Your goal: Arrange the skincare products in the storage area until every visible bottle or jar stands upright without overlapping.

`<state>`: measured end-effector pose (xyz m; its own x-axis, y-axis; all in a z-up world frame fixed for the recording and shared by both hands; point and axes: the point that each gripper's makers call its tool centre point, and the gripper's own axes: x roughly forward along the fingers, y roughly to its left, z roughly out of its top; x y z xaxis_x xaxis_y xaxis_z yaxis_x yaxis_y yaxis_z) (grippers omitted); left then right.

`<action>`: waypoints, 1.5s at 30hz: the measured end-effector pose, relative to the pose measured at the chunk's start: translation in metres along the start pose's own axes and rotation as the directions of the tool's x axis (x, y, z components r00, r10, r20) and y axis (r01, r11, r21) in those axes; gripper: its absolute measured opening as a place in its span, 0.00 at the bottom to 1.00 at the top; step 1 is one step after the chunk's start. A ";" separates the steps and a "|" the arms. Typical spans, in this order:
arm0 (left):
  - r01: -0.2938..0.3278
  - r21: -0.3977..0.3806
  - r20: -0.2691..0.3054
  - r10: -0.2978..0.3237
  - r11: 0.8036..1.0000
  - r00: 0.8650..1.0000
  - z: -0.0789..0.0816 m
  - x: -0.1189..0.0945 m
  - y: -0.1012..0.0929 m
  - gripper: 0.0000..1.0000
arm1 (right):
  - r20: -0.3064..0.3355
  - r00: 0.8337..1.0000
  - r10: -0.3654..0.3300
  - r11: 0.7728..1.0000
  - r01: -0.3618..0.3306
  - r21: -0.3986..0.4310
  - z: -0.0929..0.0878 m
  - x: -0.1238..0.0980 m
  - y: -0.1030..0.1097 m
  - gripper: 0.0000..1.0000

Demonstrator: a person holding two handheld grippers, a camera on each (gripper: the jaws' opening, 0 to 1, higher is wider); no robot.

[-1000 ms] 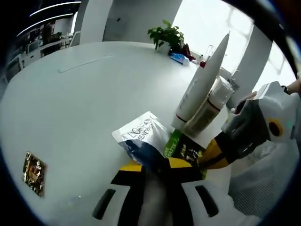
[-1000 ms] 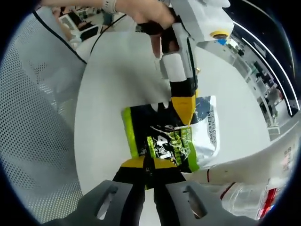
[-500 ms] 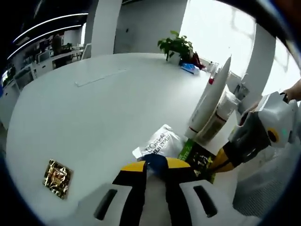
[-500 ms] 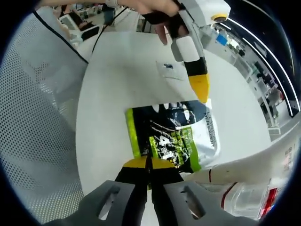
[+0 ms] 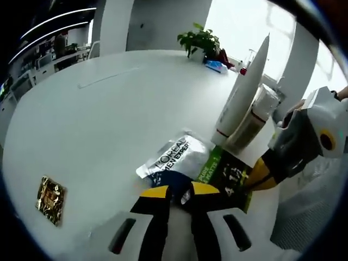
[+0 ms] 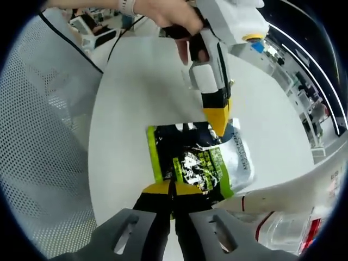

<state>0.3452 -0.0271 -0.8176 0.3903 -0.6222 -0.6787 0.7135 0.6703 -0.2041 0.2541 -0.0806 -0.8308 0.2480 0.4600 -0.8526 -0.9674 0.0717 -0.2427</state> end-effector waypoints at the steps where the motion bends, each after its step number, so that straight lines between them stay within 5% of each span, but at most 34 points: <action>1: 0.001 -0.003 0.002 -0.001 1.000 1.000 0.000 0.000 0.001 0.13 | 0.001 1.000 0.000 1.000 0.000 0.001 0.000 0.000 0.000 0.02; 11: -0.031 0.068 -0.028 0.033 0.997 0.999 -0.006 0.003 0.007 0.10 | 0.000 1.000 0.006 1.000 -0.006 0.003 0.000 0.000 0.000 0.02; 29: -0.016 0.041 0.035 0.014 0.999 0.999 0.008 -0.022 -0.011 0.14 | -0.005 1.000 0.026 1.000 -0.026 0.006 0.000 0.000 0.000 0.02; 39: -0.042 -0.013 0.148 0.043 0.999 0.988 0.026 -0.062 -0.026 0.33 | -0.005 1.000 0.029 1.000 -0.029 0.006 -0.001 0.001 0.000 0.02; 45: -0.070 -0.015 0.161 0.071 0.997 0.984 0.019 -0.078 -0.026 0.44 | -0.005 1.000 0.029 1.000 -0.029 0.008 -0.001 0.001 0.000 0.02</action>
<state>0.3069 -0.0038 -0.7463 0.5288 -0.6298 -0.5690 0.6755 0.7182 -0.1670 0.2544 -0.0810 -0.8317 0.2197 0.4576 -0.8616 -0.9747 0.0655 -0.2138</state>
